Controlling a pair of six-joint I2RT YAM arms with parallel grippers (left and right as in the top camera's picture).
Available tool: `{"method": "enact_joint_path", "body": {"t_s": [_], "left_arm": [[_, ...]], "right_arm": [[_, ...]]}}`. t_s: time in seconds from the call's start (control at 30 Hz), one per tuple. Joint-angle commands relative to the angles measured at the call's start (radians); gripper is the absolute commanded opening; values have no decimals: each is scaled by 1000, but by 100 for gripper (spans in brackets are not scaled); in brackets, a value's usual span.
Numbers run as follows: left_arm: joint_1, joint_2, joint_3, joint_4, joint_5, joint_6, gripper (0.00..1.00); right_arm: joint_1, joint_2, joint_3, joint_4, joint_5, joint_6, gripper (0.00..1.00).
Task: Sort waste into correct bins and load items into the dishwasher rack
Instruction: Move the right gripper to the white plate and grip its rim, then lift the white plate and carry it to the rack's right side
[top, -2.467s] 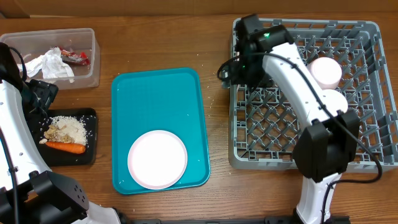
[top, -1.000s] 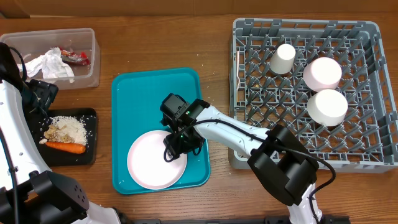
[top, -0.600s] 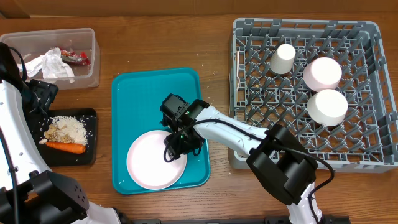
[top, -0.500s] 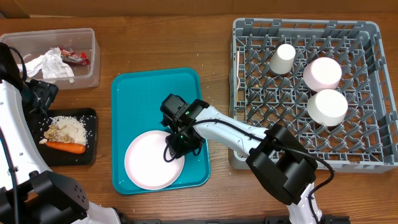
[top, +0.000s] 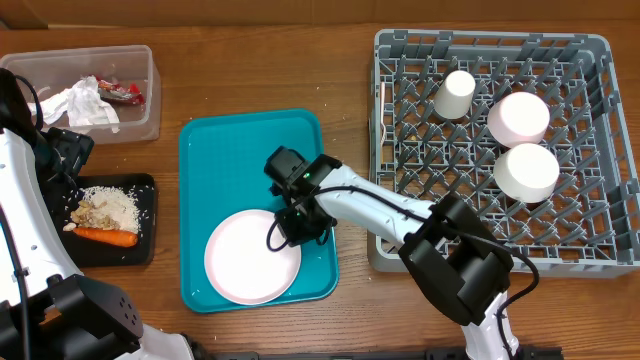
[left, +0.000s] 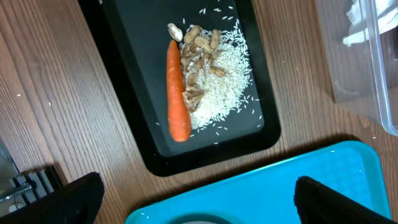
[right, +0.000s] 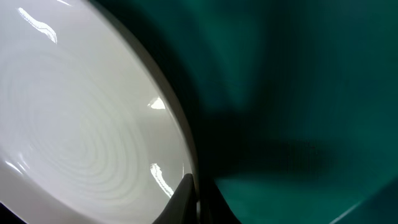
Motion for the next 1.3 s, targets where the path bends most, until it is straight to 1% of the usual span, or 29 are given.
{"method": "enact_joint_path", "body": {"t_s": [0.0,0.2,0.33,0.4,0.57,0.8,0.87,1.03,1.1,1.27], "left_arm": [[-4,4,6,-2,-17,-18,100],[-4,4,6,-2,-17,-18,100],[-4,4,6,-2,-17,-18,100],[-4,4,6,-2,-17,-18,100],[-4,4,6,-2,-17,-18,100],[-4,4,6,-2,-17,-18,100],[-4,4,6,-2,-17,-18,100],[-4,4,6,-2,-17,-18,100],[-4,4,6,-2,-17,-18,100],[-4,4,6,-2,-17,-18,100]], "right_arm": [[-34,1,21,-14,18,-2,4],[-88,-21,110,-77,18,-12,4],[-142,-75,204,-154,26,-65,4],[-169,-104,244,-188,62,-63,4],[-280,-202,368,-280,246,-51,4],[-511,-307,499,-360,479,-50,4],[-574,-331,510,-369,575,-21,4],[-714,-369,510,-387,947,124,4],[-761,-367,509,-376,1074,137,4],[-858,-356,509,-332,1180,136,4]]}}
